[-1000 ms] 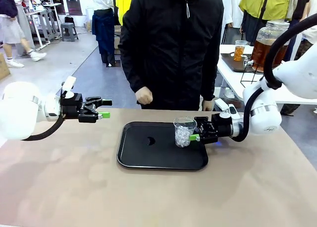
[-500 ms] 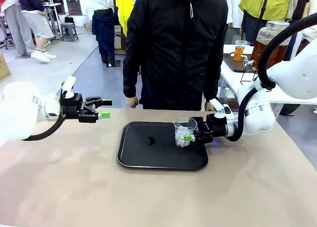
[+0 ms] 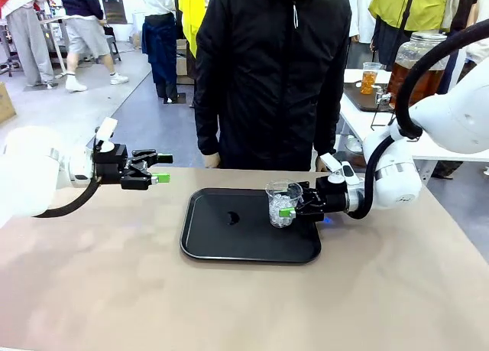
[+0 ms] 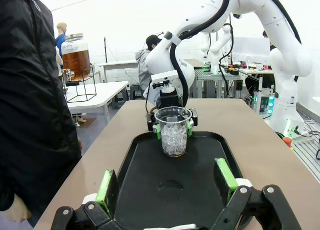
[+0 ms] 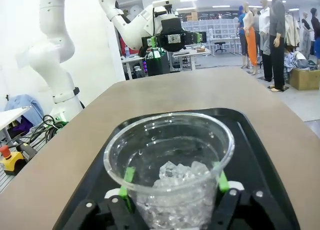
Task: Pour the drink into the iced cup.
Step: Pick up the iced cup indicated by the human and present it to them.
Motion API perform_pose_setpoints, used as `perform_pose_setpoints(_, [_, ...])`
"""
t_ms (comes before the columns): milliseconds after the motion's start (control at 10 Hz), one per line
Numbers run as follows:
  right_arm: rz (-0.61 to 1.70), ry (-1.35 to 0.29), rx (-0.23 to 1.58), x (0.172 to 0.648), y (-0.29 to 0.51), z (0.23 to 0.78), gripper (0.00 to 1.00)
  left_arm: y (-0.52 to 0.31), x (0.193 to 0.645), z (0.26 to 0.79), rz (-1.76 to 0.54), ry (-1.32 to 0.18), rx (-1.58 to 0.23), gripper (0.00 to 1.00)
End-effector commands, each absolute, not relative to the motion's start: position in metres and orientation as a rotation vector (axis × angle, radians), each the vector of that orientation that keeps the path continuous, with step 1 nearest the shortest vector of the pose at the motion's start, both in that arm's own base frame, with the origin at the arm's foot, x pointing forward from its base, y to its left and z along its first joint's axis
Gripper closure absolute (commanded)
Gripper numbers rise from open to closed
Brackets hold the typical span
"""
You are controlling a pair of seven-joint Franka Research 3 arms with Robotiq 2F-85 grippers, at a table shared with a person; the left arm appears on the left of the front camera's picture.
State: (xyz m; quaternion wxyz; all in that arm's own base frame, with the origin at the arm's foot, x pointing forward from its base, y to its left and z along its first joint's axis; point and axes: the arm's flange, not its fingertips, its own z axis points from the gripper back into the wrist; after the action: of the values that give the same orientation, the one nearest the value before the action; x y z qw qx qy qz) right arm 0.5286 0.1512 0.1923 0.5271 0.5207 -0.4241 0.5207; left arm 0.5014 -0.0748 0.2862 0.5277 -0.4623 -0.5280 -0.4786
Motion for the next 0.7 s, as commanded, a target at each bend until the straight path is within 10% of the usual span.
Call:
perform_pose_setpoints(0, [1.253, -0.984, 1.261, 0.533, 0.155, 0.194, 0.31, -0.075, 0.501, 0.287, -1.146, -1.262, -1.1, 0.0])
perform_pose_setpoints(600, [1.151, -1.066, 1.266, 0.547, 0.136, 0.288, 0.31, -0.075, 0.501, 0.287, -1.146, -1.262, -1.1, 0.0])
